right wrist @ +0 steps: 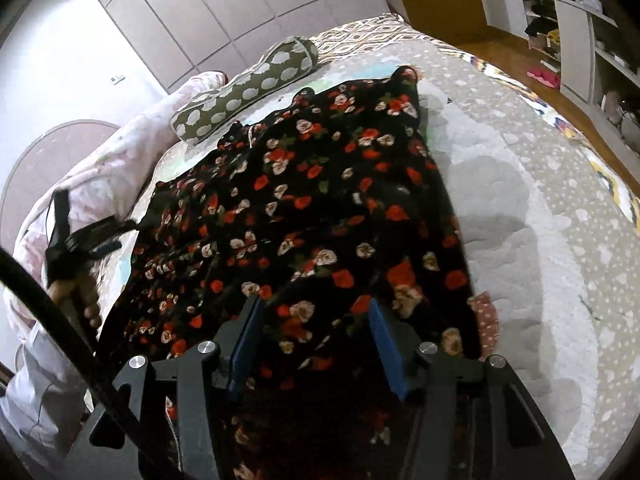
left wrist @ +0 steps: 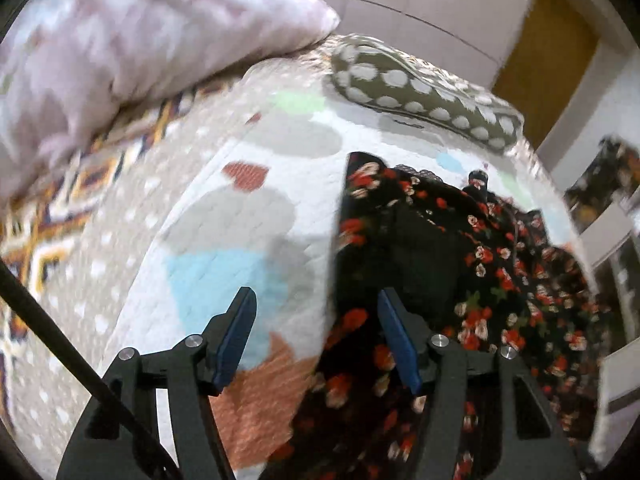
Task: Fold large clothes
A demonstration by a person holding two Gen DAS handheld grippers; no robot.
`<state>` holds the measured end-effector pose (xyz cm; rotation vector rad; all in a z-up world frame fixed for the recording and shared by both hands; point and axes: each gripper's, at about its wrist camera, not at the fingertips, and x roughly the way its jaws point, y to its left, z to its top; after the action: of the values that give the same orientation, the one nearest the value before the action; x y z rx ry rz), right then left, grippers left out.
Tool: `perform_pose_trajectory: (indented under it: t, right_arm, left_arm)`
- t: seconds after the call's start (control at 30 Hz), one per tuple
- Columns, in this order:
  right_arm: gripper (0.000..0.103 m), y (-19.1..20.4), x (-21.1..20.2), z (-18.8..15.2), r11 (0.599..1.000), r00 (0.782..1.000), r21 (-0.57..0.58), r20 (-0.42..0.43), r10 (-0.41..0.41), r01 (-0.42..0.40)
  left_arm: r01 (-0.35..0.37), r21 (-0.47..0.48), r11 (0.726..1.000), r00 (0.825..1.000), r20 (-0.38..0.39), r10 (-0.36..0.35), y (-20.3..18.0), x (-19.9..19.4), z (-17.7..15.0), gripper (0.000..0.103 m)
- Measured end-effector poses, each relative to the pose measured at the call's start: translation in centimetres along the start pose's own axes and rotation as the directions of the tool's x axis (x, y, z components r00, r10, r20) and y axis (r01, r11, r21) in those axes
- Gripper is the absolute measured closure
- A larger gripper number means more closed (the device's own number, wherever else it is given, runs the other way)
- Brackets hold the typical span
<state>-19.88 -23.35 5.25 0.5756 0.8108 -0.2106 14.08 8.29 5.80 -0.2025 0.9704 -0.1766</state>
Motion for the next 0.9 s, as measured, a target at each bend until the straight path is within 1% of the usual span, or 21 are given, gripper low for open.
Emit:
perform_pose_trajectory:
  t: [0.07, 0.13, 0.23, 0.3, 0.37, 0.4, 0.43, 0.47, 0.5, 0.53, 0.6, 0.67, 0.7, 0.77, 0.83, 0.9]
  right_arm:
    - [0.044, 0.4, 0.1, 0.0, 1.000, 1.000, -0.002, 0.000, 0.000, 0.000]
    - [0.044, 0.9, 0.2, 0.1, 1.000, 1.000, -0.010, -0.001, 0.002, -0.002]
    - [0.044, 1.7, 0.0, 0.0, 1.000, 1.000, -0.025, 0.001, 0.002, -0.002]
    - [0.044, 2.1, -0.2, 0.0, 0.999, 1.000, -0.034, 0.002, 0.000, 0.000]
    - [0.044, 2.3, -0.3, -0.1, 0.999, 1.000, -0.040, 0.002, -0.007, 0.007]
    - [0.044, 2.3, -0.3, -0.1, 0.999, 1.000, -0.044, 0.002, -0.012, 0.012]
    - [0.044, 2.3, -0.4, -0.1, 0.999, 1.000, -0.048, 0.003, -0.019, 0.019]
    - [0.044, 2.2, -0.4, -0.1, 0.998, 1.000, -0.049, 0.001, -0.027, 0.027]
    - [0.044, 2.1, -0.3, -0.1, 0.998, 0.999, -0.047, -0.002, -0.035, 0.034]
    - [0.044, 1.9, -0.4, 0.0, 0.998, 0.999, -0.045, -0.004, -0.036, 0.035]
    - [0.044, 1.5, -0.7, 0.5, 0.998, 0.999, -0.046, 0.004, -0.046, 0.046]
    - [0.044, 1.1, -0.9, 1.4, 0.997, 0.998, -0.051, 0.019, -0.062, 0.063]
    - [0.044, 0.8, -1.0, 2.0, 0.996, 0.997, -0.051, 0.028, -0.072, 0.073]
    - [0.044, 0.5, -0.9, 3.3, 0.995, 0.995, -0.045, 0.050, -0.090, 0.093]
    - [0.044, -0.1, -0.6, 4.6, 0.994, 0.993, -0.027, 0.067, -0.101, 0.103]
    - [0.044, -0.5, 0.0, 5.8, 0.994, 0.991, -0.007, 0.077, -0.111, 0.112]
  left_arm:
    - [0.051, -0.018, 0.999, 0.999, -0.012, -0.052, 0.7, -0.6, -0.3, 0.041]
    - [0.086, 0.005, 0.996, 0.996, -0.021, -0.086, 0.0, -0.5, 0.0, 0.040]
    - [0.115, 0.114, 0.987, 0.993, -0.017, -0.114, -3.5, -0.1, 0.2, 0.038]
    - [0.105, 0.193, 0.976, 0.994, -0.029, -0.102, -5.9, 1.2, 0.5, 0.038]
    - [0.085, 0.247, 0.965, 0.996, -0.060, -0.072, -8.0, 3.2, 0.9, 0.038]
    - [0.080, 0.259, 0.963, 0.995, -0.076, -0.062, -8.6, 4.0, 0.9, 0.038]
    - [0.072, 0.277, 0.958, 0.994, -0.099, -0.047, -9.2, 4.9, 0.8, 0.043]
    - [0.041, 0.325, 0.945, 0.993, -0.122, -0.001, -9.9, 5.9, 0.5, 0.079]
    - [0.010, 0.356, 0.934, 0.991, -0.125, 0.038, -10.2, 6.1, 0.1, 0.092]
    - [-0.006, 0.363, 0.932, 0.992, -0.114, 0.051, -10.3, 5.8, -0.1, 0.092]
    - [-0.045, 0.371, 0.928, 0.995, -0.066, 0.075, -9.9, 4.9, -0.5, 0.092]
    - [-0.094, 0.397, 0.913, 0.992, -0.040, 0.120, -9.3, 4.8, -0.7, 0.092]
    - [-0.096, 0.405, 0.909, 0.992, -0.041, 0.123, -9.0, 5.0, -0.8, 0.092]
    - [-0.089, 0.399, 0.913, 0.992, -0.042, 0.115, -8.8, 5.0, -0.7, 0.091]
    - [-0.064, 0.381, 0.922, 0.995, -0.046, 0.088, -8.5, 4.7, -0.5, 0.090]
    - [-0.027, 0.350, 0.936, 0.997, -0.059, 0.051, -7.9, 4.0, -0.2, 0.086]
